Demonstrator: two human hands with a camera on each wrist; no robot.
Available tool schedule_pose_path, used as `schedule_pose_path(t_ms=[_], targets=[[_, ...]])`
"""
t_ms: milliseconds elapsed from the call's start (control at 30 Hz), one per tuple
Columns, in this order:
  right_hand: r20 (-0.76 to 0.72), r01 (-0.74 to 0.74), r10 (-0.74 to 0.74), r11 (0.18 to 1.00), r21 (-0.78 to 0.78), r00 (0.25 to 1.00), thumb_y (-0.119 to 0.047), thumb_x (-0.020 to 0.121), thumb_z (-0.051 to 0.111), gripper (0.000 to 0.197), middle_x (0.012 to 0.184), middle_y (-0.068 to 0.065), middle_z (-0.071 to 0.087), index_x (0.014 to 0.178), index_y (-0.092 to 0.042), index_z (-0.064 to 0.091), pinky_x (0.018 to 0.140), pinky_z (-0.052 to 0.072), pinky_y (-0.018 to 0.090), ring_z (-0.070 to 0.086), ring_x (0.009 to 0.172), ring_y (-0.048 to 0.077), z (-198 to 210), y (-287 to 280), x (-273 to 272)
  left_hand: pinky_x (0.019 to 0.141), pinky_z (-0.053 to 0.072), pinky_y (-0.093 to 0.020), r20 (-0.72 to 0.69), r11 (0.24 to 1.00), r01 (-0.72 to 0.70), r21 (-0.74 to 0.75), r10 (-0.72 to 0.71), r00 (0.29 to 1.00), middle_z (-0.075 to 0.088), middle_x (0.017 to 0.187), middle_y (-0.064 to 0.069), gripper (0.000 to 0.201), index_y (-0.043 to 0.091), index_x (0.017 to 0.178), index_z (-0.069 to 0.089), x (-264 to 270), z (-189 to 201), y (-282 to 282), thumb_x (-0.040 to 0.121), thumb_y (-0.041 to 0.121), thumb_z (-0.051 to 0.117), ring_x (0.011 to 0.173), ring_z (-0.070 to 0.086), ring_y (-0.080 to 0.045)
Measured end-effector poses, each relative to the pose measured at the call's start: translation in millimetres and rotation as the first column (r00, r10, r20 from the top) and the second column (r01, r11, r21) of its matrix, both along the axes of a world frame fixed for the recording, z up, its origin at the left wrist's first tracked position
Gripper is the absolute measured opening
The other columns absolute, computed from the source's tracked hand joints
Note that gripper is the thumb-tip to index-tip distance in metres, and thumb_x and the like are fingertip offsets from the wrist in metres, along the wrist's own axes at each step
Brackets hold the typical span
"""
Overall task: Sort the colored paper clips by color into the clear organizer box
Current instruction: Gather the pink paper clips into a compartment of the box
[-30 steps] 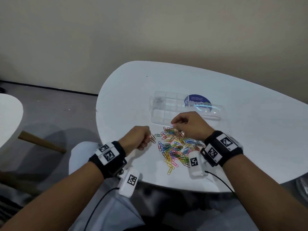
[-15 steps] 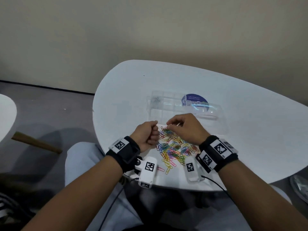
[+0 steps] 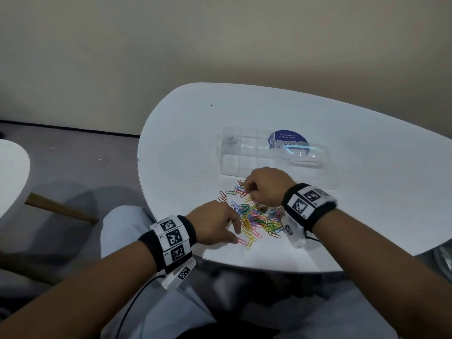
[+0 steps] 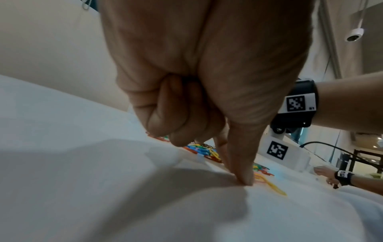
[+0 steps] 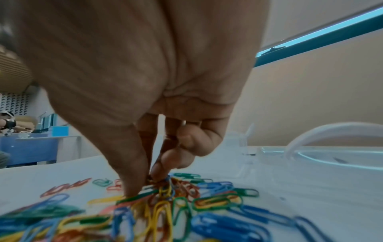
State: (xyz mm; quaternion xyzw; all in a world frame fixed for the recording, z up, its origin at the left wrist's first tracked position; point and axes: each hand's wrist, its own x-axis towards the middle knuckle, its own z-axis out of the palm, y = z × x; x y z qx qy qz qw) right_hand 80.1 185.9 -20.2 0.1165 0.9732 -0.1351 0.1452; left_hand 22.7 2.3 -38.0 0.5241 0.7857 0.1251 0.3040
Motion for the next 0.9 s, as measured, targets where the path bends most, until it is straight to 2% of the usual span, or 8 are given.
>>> schedule_pose_path(t_ms=[233,367,433,533,600,667,833,900], targets=[[0.048,0.102,-0.094,0.976,-0.193,0.994,-0.012,0.075,0.072,0.028,0.081,-0.012,0.06,0.099,-0.026,0.071,0.074,0.052,0.03,0.059,0.078,0.01,4,17,6,0.064,0.038,-0.022,-0.026,0.999,0.032,-0.002,-0.032,0.999,0.053,0.066,0.015,0.007,0.024,0.081,0.07,3,-4,5,0.084,0.026,0.064,0.068,0.051,-0.007],[-0.028,0.073,-0.08,0.982,-0.175,0.996,-0.015,0.079,0.068,0.02,0.088,-0.008,0.065,0.093,-0.028,0.075,0.077,0.054,0.033,0.061,0.084,0.014,6,16,6,0.064,0.042,-0.024,0.203,0.993,-0.116,-0.022,0.118,0.972,0.057,0.065,0.012,0.011,0.022,0.072,0.065,-6,-5,5,0.081,0.027,0.066,0.066,0.052,-0.01],[-0.029,0.022,-0.025,0.996,-0.091,0.999,-0.016,0.083,0.063,0.02,0.093,-0.008,0.067,0.092,-0.028,0.075,0.076,0.051,0.031,0.061,0.088,0.015,4,12,2,0.055,0.041,-0.03,0.433,0.954,-0.298,-0.039,0.285,0.855,0.056,0.06,0.002,0.017,0.016,0.067,0.062,-9,-4,8,0.077,0.03,0.062,0.057,0.049,-0.019],[0.028,-0.026,0.027,0.999,-0.024,0.999,-0.012,0.082,0.059,0.021,0.085,-0.012,0.062,0.087,-0.027,0.072,0.066,0.043,0.026,0.061,0.085,0.016,-2,6,-3,0.04,0.015,-0.018,0.763,0.802,-0.567,-0.189,0.483,0.429,0.028,0.051,0.001,0.023,0.018,0.06,0.042,-13,2,14,0.082,0.012,0.046,0.043,0.019,-0.013],[0.062,-0.029,0.03,1.0,-0.012,0.998,-0.01,0.081,0.057,0.019,0.083,-0.011,0.062,0.084,-0.025,0.069,0.06,0.039,0.025,0.06,0.082,0.016,-3,6,-6,0.04,0.006,-0.017,0.873,0.755,-0.605,-0.254,0.447,0.192,0.019,0.053,0.004,0.026,0.024,0.065,0.028,-19,7,16,0.083,0.009,0.04,0.044,0.011,-0.01],[0.094,-0.046,0.045,0.999,0.001,0.995,-0.011,0.081,0.056,0.015,0.085,-0.006,0.065,0.085,-0.021,0.066,0.059,0.039,0.026,0.06,0.081,0.018,-2,6,-8,0.04,0.004,-0.019,0.909,0.738,-0.625,-0.256,0.404,0.105,0.017,0.053,0.004,0.028,0.024,0.064,0.025,-26,10,19,0.086,0.011,0.038,0.043,0.011,-0.009],[0.089,-0.116,0.112,0.992,0.046,0.99,-0.015,0.079,0.055,0.008,0.081,-0.003,0.063,0.076,-0.021,0.059,0.055,0.04,0.028,0.059,0.076,0.02,-2,3,-10,0.037,0.005,-0.018,0.918,0.678,-0.691,-0.251,0.393,0.052,0.018,0.051,0.006,0.037,0.021,0.063,0.029,-46,13,29,0.099,0.024,0.039,0.038,0.013,-0.006],[0.06,-0.089,0.09,0.996,-0.026,0.994,-0.013,0.077,0.056,0.008,0.078,-0.005,0.063,0.076,-0.02,0.06,0.059,0.047,0.031,0.06,0.074,0.019,1,2,-12,0.034,0.01,-0.017,0.932,0.638,-0.725,-0.259,0.362,-0.015,0.021,0.051,0.006,0.036,0.02,0.064,0.03,-55,14,31,0.098,0.022,0.042,0.038,0.016,-0.006]])
